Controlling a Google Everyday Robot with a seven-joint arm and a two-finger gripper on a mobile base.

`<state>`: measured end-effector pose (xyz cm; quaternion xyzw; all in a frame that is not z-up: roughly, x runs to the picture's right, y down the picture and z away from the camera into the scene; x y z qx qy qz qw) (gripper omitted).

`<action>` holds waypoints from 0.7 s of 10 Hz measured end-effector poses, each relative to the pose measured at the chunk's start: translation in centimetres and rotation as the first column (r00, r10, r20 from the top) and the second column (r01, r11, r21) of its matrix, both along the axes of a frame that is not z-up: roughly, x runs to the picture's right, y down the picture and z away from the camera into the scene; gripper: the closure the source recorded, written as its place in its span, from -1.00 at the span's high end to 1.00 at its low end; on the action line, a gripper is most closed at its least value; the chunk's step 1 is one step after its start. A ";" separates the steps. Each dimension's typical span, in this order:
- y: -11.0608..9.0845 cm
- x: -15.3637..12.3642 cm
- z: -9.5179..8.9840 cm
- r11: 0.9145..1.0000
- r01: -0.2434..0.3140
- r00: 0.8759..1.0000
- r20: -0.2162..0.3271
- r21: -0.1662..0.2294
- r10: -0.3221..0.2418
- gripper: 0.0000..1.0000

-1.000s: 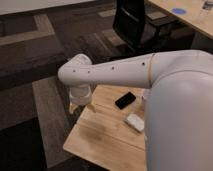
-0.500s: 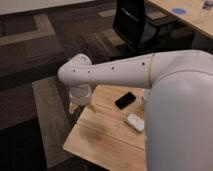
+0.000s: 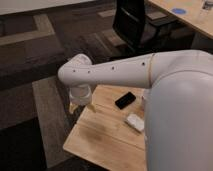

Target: Place the pepper in the ceramic bowl

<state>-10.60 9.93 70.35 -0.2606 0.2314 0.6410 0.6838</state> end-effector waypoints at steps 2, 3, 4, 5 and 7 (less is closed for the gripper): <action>-0.8 1.9 -0.7 1.000 0.001 1.000 -0.026 0.025 0.000 0.30; -1.3 3.6 -1.3 0.999 -0.022 0.999 -0.039 0.040 0.024 0.30; -1.4 4.3 -1.6 0.999 -0.030 0.999 -0.041 0.045 0.032 0.30; -1.5 6.4 -2.3 0.998 -0.036 0.999 -0.035 0.055 0.038 0.30; -0.8 11.1 -3.3 0.998 -0.001 1.000 0.003 0.061 0.001 0.30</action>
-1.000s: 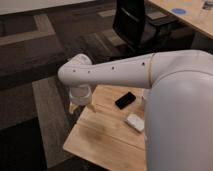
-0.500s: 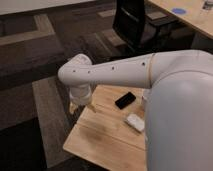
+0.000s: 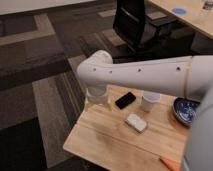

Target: Place the pepper in the ceramic bowl

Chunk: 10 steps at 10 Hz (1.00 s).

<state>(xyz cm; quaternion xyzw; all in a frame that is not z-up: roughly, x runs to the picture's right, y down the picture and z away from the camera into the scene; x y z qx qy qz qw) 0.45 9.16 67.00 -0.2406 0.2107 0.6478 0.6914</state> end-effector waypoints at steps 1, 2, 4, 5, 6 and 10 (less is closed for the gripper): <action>0.9 2.9 -0.5 1.000 0.015 0.999 0.032 -0.007 -0.014 0.30; 2.5 6.9 -1.1 0.998 0.052 0.995 0.084 -0.026 -0.049 0.30; 4.2 11.6 -1.9 0.988 0.145 0.983 0.120 -0.047 -0.139 0.30; 5.1 14.0 -2.4 0.979 0.194 0.973 0.137 -0.060 -0.184 0.30; 5.3 14.5 -2.5 0.976 0.208 0.970 0.142 -0.062 -0.197 0.30; 5.3 14.4 -2.5 0.976 0.209 0.970 0.143 -0.062 -0.199 0.30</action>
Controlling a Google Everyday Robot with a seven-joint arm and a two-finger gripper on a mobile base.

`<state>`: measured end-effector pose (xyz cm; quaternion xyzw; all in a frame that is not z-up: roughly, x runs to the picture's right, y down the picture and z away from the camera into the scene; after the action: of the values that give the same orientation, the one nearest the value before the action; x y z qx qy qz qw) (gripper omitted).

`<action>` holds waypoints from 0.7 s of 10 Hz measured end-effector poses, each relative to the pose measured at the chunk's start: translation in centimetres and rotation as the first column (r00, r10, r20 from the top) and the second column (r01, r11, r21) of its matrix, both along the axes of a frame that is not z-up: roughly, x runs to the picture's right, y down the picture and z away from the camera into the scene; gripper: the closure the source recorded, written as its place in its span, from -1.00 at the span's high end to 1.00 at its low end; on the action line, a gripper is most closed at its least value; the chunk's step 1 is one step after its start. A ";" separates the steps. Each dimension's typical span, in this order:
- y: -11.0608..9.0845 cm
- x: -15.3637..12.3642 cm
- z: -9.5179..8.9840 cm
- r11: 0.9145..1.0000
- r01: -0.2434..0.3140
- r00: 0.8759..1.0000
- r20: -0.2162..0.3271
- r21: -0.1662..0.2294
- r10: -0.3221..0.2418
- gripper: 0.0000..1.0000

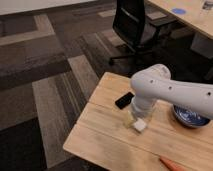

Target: Place the pepper in the ceramic bowl

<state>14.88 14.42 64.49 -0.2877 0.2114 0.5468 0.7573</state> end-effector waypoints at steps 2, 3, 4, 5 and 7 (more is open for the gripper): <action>-0.2 1.4 -0.2 0.998 0.061 0.998 -0.005 0.006 -0.061 0.30; -0.2 3.1 -0.5 0.994 0.105 0.994 -0.018 0.007 -0.105 0.30; 0.2 4.8 -0.9 0.988 0.155 0.988 -0.016 0.007 -0.155 0.30; 1.1 6.6 -1.3 0.978 0.207 0.978 0.004 0.003 -0.207 0.30; 2.2 8.5 -0.9 0.961 0.276 0.959 0.058 0.024 -0.277 0.30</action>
<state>23.42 16.59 63.55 -0.2658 0.2219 0.4285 0.8346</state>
